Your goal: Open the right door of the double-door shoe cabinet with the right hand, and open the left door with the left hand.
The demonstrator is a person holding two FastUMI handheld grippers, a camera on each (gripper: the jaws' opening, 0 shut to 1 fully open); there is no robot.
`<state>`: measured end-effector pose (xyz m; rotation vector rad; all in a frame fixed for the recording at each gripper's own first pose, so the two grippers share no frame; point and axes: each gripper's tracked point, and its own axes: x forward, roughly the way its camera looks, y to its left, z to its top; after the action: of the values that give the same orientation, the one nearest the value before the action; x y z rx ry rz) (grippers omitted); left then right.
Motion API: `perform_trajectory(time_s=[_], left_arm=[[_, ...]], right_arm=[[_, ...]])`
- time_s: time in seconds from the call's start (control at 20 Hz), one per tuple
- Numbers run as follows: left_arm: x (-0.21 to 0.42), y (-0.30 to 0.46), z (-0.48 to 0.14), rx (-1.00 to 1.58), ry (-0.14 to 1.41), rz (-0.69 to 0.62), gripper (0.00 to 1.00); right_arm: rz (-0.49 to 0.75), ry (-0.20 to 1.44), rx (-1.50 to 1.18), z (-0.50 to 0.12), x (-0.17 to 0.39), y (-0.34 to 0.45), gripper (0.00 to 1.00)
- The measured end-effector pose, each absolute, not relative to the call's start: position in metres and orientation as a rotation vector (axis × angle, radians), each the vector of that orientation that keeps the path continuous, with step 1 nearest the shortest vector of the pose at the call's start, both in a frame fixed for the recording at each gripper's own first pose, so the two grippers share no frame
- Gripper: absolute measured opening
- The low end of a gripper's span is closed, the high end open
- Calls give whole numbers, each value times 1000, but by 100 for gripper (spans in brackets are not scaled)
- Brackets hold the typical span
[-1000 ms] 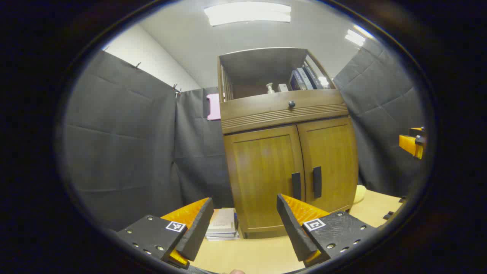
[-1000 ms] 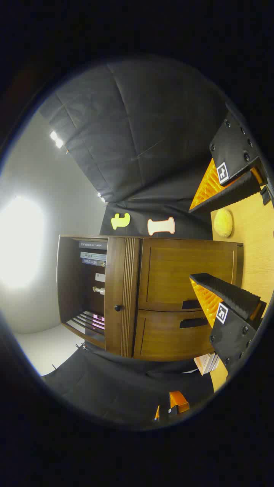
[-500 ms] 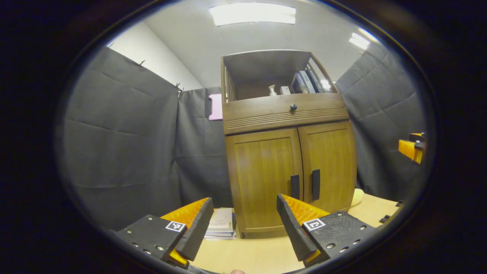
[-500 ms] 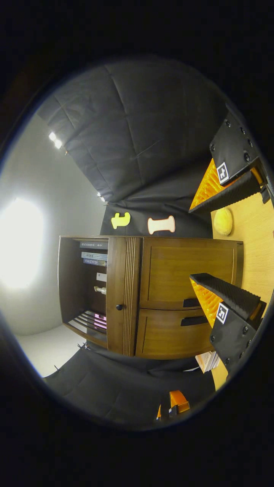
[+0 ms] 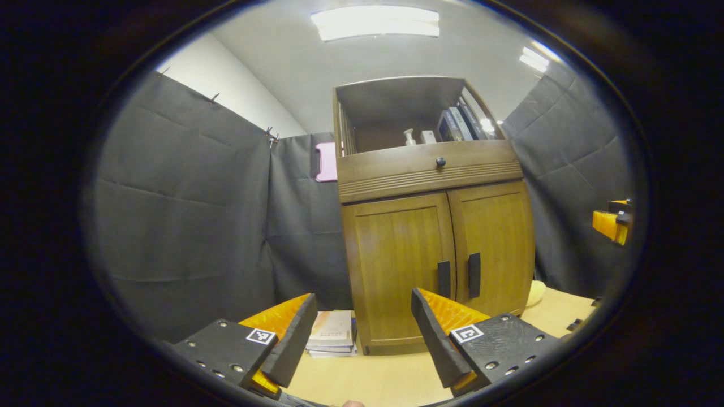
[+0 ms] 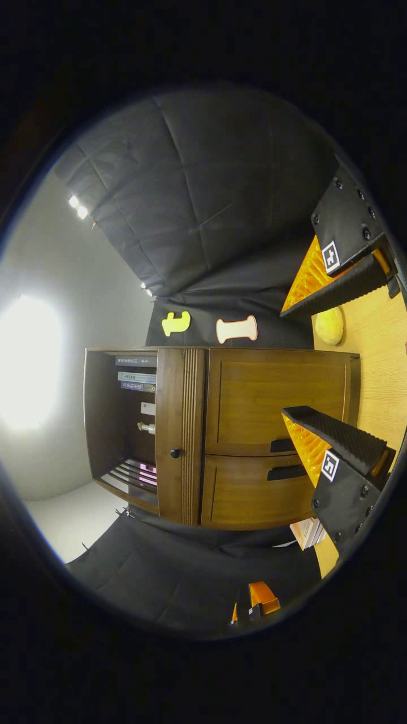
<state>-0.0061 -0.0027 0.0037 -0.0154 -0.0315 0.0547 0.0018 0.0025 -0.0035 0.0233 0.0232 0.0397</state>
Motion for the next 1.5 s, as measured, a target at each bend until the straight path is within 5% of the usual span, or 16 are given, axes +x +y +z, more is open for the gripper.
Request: perform_trajectory(time_s=[1.5], left_arm=[[-23,34,11,31,-17,366,98]], right_arm=[[267,75,104,-53,143,157,98]])
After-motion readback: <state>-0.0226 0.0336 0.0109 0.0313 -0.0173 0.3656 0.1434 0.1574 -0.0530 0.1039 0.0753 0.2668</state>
